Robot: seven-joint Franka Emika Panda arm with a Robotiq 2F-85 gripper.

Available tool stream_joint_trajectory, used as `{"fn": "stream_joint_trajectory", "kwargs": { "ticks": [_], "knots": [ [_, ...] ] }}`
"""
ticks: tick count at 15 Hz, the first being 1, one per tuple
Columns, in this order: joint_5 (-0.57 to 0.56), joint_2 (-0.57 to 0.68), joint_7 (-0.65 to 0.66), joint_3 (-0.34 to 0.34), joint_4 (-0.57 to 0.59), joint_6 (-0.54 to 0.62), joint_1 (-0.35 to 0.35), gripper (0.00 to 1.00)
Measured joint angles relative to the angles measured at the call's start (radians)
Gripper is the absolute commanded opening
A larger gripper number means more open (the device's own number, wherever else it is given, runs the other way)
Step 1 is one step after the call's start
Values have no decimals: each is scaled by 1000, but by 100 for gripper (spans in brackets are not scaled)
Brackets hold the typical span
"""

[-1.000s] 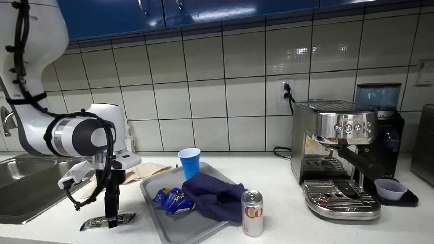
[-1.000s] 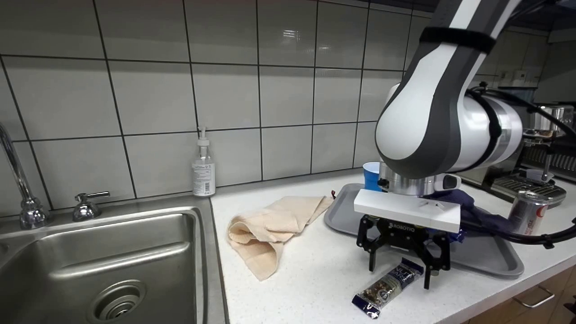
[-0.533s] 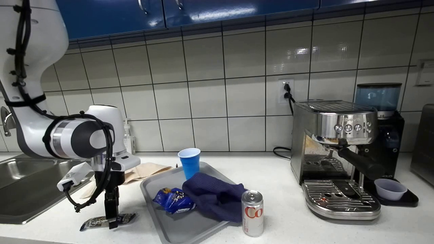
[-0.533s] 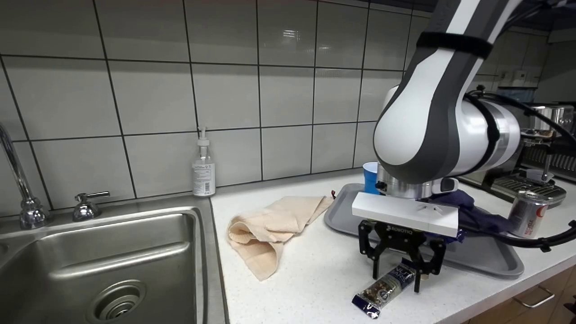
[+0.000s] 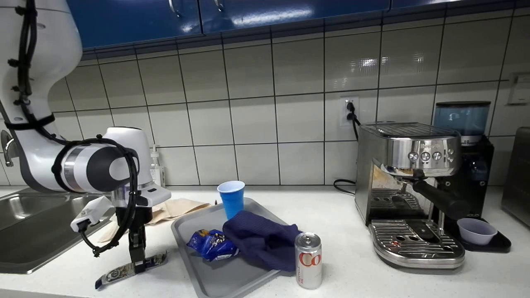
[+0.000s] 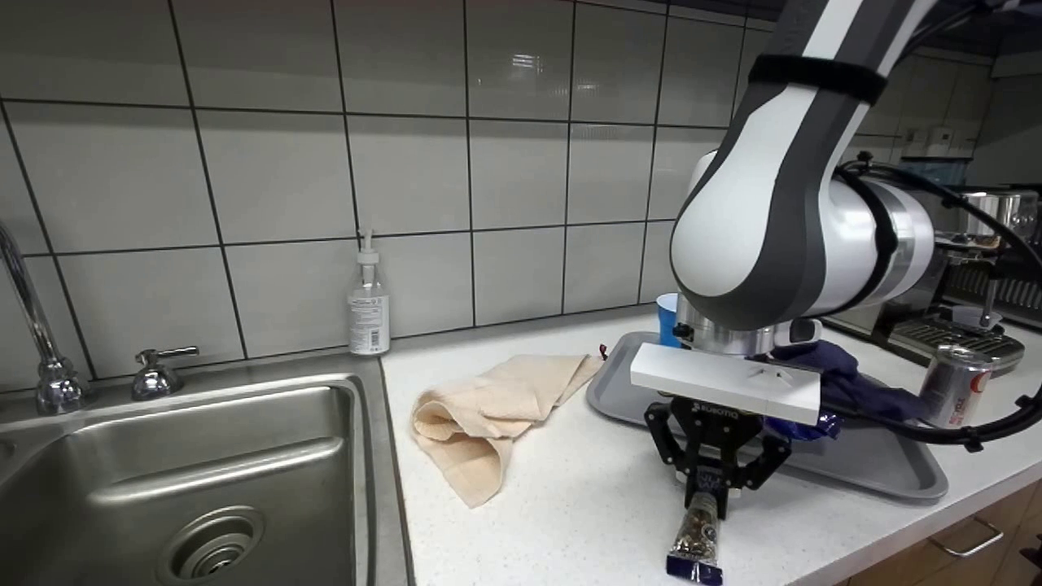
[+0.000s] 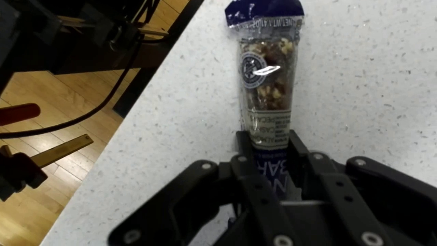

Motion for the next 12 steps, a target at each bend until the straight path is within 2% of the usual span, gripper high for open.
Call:
{"fn": "stream_joint_trajectory", "kwargs": {
  "ticks": [6, 12],
  "knots": [
    [6, -25, -7, 19, -2, -6, -1, 7],
    [54, -116, -54, 57, -8, -41, -20, 7]
  ]
}}
